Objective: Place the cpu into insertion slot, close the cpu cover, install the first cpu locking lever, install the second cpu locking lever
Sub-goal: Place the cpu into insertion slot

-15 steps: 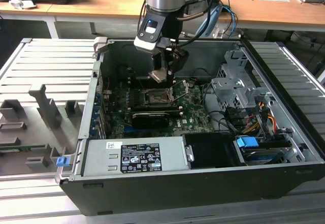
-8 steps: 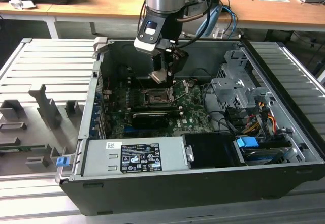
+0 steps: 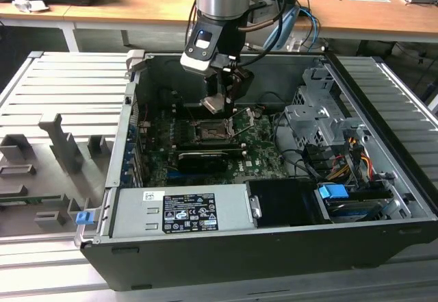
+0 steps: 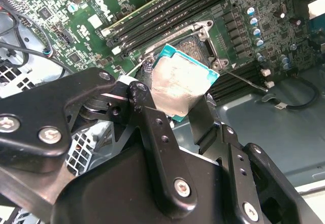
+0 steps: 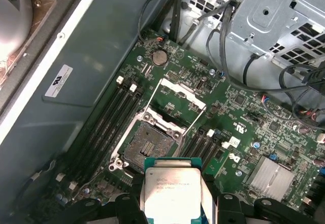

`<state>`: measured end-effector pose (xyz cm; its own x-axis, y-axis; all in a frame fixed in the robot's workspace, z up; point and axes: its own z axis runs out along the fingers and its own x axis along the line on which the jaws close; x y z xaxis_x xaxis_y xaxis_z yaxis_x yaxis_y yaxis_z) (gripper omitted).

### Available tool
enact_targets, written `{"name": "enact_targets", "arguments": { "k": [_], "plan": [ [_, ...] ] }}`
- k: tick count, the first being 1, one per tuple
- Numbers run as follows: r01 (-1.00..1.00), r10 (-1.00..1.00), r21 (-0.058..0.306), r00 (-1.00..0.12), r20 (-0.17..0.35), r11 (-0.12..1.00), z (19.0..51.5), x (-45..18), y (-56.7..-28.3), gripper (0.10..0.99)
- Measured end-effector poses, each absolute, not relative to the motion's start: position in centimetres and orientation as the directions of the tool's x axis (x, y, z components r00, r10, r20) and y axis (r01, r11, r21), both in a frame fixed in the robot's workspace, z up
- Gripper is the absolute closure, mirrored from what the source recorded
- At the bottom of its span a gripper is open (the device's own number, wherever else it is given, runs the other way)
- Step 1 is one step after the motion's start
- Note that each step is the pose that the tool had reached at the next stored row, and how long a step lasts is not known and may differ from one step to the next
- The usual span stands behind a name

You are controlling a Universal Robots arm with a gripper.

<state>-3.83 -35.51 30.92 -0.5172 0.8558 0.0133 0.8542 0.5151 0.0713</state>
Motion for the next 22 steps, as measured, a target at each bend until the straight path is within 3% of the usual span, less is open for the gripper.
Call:
{"name": "enact_targets", "arguments": {
  "k": [17,22],
  "plan": [
    [0.854,0.856,0.071,-0.517,0.013,0.515,30.6,-3.8,-35.5,0.557],
    [0.892,0.893,0.065,-0.449,0.017,0.448,29.8,-3.8,-35.5,0.557]
  ]
}}
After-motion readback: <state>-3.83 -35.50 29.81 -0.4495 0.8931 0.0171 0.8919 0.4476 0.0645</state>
